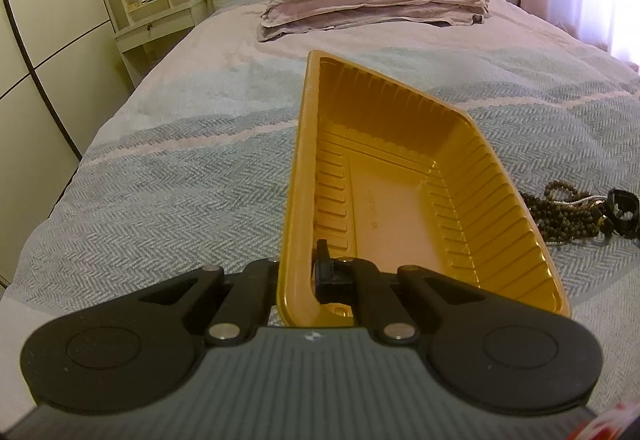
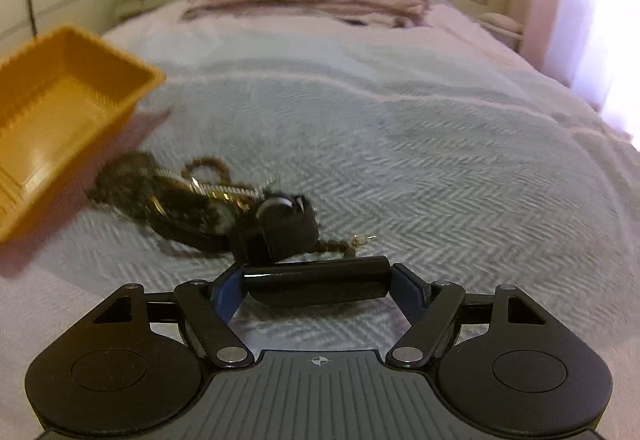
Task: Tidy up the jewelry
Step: 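Drop the black watch box into the tray with right gripper while left holds tray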
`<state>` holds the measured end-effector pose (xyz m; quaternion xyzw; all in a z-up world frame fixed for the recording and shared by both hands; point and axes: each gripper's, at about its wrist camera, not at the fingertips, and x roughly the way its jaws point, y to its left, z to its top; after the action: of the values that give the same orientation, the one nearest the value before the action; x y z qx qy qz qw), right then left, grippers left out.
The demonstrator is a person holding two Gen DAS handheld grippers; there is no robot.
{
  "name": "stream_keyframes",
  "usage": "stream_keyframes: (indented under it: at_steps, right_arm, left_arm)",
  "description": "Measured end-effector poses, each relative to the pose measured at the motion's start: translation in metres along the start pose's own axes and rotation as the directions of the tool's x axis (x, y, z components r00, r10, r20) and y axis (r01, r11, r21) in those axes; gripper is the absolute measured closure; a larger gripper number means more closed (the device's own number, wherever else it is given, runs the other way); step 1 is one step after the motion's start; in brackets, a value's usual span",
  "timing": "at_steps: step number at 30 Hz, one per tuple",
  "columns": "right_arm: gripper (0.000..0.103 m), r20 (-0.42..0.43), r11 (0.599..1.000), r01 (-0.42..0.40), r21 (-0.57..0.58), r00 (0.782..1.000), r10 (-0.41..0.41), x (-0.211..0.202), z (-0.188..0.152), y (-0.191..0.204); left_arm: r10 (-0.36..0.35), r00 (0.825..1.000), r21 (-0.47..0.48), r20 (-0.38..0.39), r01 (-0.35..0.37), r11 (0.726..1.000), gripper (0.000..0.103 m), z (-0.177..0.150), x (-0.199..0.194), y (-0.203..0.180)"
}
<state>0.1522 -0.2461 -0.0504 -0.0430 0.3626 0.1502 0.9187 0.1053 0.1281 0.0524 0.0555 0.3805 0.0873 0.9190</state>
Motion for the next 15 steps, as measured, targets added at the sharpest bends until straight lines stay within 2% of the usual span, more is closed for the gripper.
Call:
stream_keyframes:
  at_steps: [3,5,8,12,13,15]
  right_arm:
    - [0.027,0.050,0.993,-0.094,0.065,0.995,0.091,-0.021,0.007,0.006]
    - [0.027,0.086,0.984,-0.173,0.045,0.982,0.169,-0.029,0.017,0.021]
    - [0.027,0.117,0.944,-0.328,-0.038,0.936,0.331,-0.032,0.033,0.056]
    - [0.027,0.130,0.878,-0.443,-0.181,0.874,0.468,-0.025,0.051,0.105]
    - [0.027,0.124,0.862,-0.456,-0.220,0.864,0.488,-0.021,0.054,0.117]
    - [0.027,0.101,0.842,-0.460,-0.281,0.859,0.502,-0.010,0.059,0.137]
  left_arm:
    - [0.003,1.000,0.007,0.002,-0.003,1.000,0.100,0.000,-0.001,-0.001]
    - [0.005,1.000,0.010,0.000,-0.005,1.000,0.100,0.000,-0.001,-0.001]
    - [0.004,1.000,0.012,-0.005,-0.004,1.000,0.100,0.002,-0.002,-0.001]
    - [0.001,1.000,0.022,-0.019,0.000,1.000,0.100,0.002,0.000,-0.001]
    - [0.000,1.000,0.030,-0.029,0.001,1.000,0.100,0.001,0.001,-0.002]
    - [-0.008,0.998,0.061,-0.058,0.011,0.998,0.101,0.001,0.006,-0.003]
